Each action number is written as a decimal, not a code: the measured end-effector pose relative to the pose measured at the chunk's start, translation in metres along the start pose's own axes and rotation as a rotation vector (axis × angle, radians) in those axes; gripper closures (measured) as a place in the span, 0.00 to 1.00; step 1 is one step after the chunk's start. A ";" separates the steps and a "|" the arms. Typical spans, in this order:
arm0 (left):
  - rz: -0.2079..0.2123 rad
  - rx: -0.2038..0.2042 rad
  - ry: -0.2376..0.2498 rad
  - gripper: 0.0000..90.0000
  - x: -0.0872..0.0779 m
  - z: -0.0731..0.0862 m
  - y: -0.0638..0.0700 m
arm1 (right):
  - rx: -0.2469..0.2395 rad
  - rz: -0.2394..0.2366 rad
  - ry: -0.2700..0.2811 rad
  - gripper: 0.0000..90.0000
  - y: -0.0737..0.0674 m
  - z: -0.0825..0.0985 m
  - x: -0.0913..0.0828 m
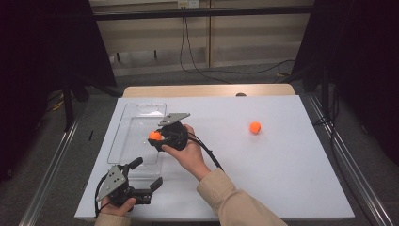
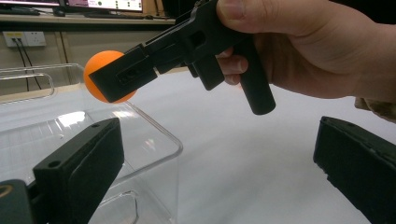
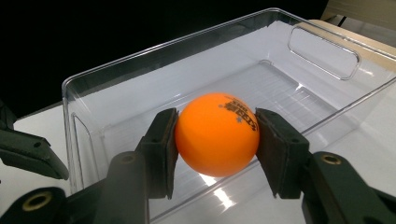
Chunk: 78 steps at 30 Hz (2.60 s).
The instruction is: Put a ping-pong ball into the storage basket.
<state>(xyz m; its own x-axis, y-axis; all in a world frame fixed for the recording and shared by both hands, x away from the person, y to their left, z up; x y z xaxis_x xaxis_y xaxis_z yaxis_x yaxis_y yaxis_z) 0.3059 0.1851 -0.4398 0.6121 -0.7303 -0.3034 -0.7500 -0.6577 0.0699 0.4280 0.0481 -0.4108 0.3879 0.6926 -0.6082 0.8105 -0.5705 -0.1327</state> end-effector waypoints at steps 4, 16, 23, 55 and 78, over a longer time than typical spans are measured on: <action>-0.001 0.001 0.001 0.02 0.000 0.000 0.000 | 0.002 -0.001 -0.006 0.57 0.000 0.001 0.003; -0.002 0.002 0.000 0.02 0.000 0.000 0.000 | 0.000 0.001 -0.007 0.57 0.002 0.000 0.005; -0.003 0.006 -0.001 0.02 -0.001 0.000 -0.001 | 0.004 -0.008 -0.006 0.57 0.001 -0.001 0.007; -0.006 0.004 -0.002 0.02 -0.001 0.001 -0.001 | -0.001 -0.006 -0.016 0.57 0.000 -0.007 0.016; -0.006 -0.001 -0.001 0.02 -0.001 0.001 -0.001 | -0.002 -0.012 -0.025 0.56 -0.002 -0.008 0.024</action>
<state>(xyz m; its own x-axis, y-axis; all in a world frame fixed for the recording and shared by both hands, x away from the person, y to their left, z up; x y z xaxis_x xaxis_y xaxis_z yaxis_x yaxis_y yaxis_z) 0.3056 0.1862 -0.4403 0.6161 -0.7264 -0.3046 -0.7463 -0.6620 0.0693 0.4390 0.0695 -0.4185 0.3674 0.6881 -0.6258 0.8158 -0.5615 -0.1384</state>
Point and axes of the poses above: each handheld gripper's, and its own axes: x roughly forward along the jaws, z roughly out of its underside, y roughly to its right, the point moved 4 cm from there along x, roughly forward along the jaws, and after that the axes turned 8 degrees about -y, right-handed, at the moved point
